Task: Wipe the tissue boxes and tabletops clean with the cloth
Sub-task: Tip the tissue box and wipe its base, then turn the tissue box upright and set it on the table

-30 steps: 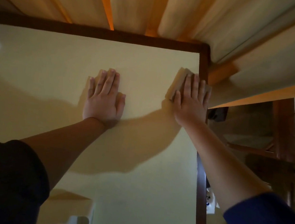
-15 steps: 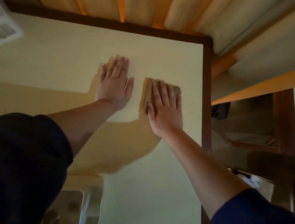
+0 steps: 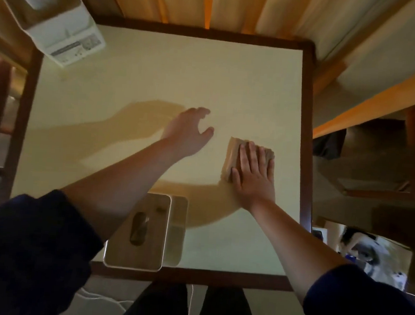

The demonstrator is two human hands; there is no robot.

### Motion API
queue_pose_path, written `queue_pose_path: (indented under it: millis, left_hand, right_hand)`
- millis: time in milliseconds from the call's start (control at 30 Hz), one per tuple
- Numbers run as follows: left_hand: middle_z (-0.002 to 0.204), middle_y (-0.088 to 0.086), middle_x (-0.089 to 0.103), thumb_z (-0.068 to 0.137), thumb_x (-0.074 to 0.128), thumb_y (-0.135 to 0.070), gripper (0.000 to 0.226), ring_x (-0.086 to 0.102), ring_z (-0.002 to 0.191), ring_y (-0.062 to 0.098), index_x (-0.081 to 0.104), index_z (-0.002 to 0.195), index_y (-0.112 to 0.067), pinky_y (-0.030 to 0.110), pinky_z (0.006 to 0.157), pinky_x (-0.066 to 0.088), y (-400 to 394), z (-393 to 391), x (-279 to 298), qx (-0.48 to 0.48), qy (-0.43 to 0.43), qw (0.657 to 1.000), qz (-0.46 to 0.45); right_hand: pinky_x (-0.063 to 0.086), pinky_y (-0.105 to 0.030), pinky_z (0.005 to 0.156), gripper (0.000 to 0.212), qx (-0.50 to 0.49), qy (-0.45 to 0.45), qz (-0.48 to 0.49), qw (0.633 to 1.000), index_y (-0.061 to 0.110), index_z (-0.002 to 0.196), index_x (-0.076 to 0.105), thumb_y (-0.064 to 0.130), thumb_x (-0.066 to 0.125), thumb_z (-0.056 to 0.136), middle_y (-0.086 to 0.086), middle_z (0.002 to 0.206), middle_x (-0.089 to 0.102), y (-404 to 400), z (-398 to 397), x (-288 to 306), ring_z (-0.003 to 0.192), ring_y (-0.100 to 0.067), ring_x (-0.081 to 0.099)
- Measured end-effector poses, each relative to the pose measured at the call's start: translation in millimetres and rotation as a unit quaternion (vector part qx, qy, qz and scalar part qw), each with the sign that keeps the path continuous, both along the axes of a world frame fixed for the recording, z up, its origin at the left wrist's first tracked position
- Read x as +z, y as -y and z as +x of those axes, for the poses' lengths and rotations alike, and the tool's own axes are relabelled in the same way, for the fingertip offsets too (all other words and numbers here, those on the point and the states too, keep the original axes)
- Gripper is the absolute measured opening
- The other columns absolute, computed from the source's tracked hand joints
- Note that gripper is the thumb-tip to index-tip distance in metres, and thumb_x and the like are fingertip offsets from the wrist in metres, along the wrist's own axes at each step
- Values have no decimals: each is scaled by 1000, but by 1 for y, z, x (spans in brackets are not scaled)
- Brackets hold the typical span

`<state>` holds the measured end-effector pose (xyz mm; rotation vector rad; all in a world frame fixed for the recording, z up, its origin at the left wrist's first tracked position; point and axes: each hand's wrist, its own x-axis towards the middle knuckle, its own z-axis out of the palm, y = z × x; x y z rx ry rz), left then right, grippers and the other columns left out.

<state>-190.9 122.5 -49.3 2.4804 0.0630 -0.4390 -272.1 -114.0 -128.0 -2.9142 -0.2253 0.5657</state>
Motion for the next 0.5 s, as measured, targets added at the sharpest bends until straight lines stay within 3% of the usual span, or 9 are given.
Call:
queue_pose_path:
  millis: [133,300,367,500]
  left_hand:
    - [143,-1,59,99,60,-41,51,57,128,23,54,146,-25,40,104,49,-11,-75,30,-22,6,1000,-7]
    - [127,-1,68,95,60,-34,43,60,119,21,64,136,-19,36,98,49,-37,-147,58,-22,59,997,-41]
    - [122,-1,69,92,58,-35,43,61,114,22,66,131,-18,39,97,51,-51,-168,61,-15,79,996,-37]
    - [116,-2,71,88,53,-41,45,64,109,25,69,124,-19,42,93,53,-76,-200,61,14,78,997,-4]
  right_hand:
    - [-15,-48,129,69,12,-32,7,999,31,164,-23,55,7,107,9,170,-34,-1,-57,8,156,-18,-34]
    - [-11,-50,131,69,46,-50,8,998,31,163,-24,56,8,108,8,171,-31,4,-131,16,157,-18,-31]
    - [-10,-50,131,69,57,-67,9,996,31,164,-22,57,8,107,9,171,-31,6,-149,20,157,-17,-32]
    - [-7,-52,131,73,38,-91,1,995,28,169,-6,52,27,109,6,176,-18,0,-152,35,161,-22,-21]
